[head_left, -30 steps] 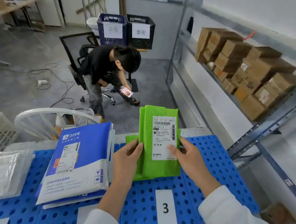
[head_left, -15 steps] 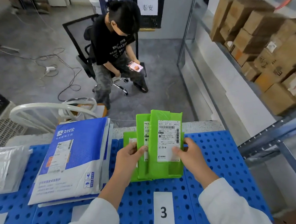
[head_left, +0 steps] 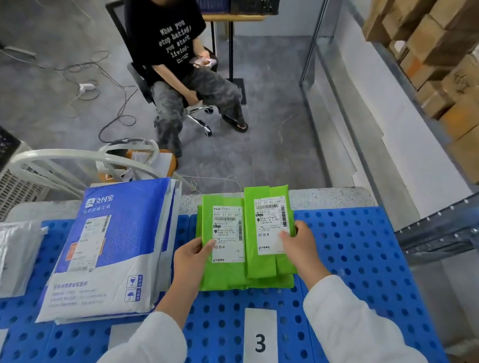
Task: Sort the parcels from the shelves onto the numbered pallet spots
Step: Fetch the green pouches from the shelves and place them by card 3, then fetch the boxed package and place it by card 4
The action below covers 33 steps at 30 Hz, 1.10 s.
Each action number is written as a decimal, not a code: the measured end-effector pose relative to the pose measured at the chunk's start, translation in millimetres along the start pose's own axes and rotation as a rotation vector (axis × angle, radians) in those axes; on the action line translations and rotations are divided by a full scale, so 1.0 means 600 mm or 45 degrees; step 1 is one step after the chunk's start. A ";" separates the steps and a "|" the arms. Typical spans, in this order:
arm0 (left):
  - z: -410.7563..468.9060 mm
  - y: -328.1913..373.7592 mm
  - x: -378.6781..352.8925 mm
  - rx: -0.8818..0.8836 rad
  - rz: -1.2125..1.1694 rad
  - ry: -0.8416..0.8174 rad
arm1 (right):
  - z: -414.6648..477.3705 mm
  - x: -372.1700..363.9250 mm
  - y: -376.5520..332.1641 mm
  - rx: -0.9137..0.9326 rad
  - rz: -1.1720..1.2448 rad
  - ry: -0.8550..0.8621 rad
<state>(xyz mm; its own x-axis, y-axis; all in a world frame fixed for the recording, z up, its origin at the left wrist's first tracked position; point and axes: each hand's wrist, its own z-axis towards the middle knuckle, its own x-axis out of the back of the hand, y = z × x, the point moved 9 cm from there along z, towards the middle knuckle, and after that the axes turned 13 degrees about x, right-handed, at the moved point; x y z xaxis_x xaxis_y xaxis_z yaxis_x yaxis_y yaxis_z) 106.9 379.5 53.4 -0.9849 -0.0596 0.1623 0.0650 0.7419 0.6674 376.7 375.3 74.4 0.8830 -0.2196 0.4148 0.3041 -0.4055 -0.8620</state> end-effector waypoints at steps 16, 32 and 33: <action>0.032 0.017 0.020 -0.276 0.517 0.221 | -0.008 -0.028 0.068 0.024 -0.353 -0.094; -0.086 0.088 -0.016 -0.630 0.925 0.061 | -0.099 0.029 -0.054 0.376 -0.630 -0.020; -0.108 0.100 -0.030 -0.730 0.988 0.039 | -0.111 0.037 -0.070 0.444 -0.669 -0.010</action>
<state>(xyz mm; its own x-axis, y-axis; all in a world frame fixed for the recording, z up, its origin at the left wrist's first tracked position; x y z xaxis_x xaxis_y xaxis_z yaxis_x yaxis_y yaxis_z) 138.8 381.8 137.5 -0.6307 0.2866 0.7212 0.7725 0.1436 0.6186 359.4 328.3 139.4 0.5863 -0.0626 0.8077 0.7955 -0.1441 -0.5886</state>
